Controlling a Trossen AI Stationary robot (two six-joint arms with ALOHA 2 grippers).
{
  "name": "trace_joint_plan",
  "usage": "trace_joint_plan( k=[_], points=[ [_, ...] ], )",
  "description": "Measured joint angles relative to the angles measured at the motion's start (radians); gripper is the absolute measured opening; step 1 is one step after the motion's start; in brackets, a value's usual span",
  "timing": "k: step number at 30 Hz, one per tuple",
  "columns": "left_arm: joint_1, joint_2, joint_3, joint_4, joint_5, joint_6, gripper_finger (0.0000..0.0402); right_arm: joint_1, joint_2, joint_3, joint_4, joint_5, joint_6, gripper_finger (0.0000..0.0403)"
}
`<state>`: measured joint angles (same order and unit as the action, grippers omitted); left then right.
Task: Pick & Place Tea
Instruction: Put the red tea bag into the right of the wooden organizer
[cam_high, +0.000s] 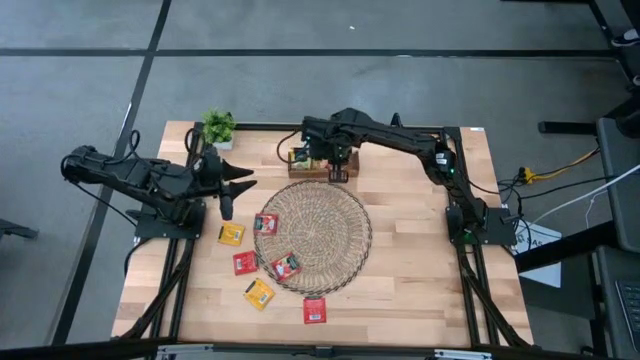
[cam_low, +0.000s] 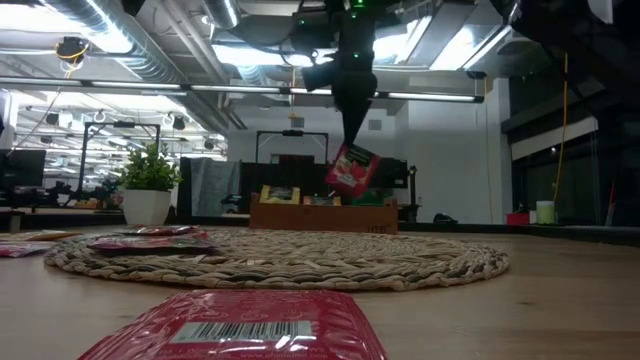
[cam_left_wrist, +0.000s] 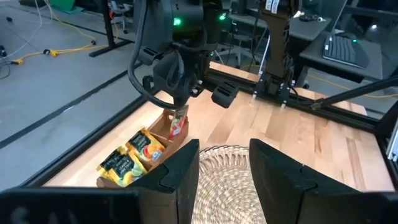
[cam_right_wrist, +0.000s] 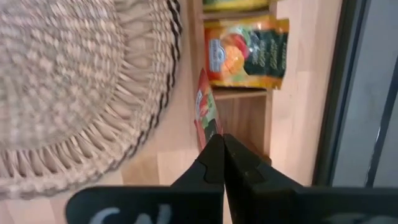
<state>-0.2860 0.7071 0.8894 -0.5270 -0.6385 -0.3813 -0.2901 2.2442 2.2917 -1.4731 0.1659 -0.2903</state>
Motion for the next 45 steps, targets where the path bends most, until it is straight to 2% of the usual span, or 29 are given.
trace_joint_plan(
  k=[26,45],
  points=[
    [0.0,-0.01,0.0,0.0,-0.049,-0.001,0.0136,-0.103,0.0,-0.003,-0.02,0.0,-0.112,0.0],
    [0.0,-0.01,0.0,0.001,-0.069,-0.026,0.0136,-0.115,0.0,-0.107,0.033,0.0,-0.138,0.0]
  ],
)
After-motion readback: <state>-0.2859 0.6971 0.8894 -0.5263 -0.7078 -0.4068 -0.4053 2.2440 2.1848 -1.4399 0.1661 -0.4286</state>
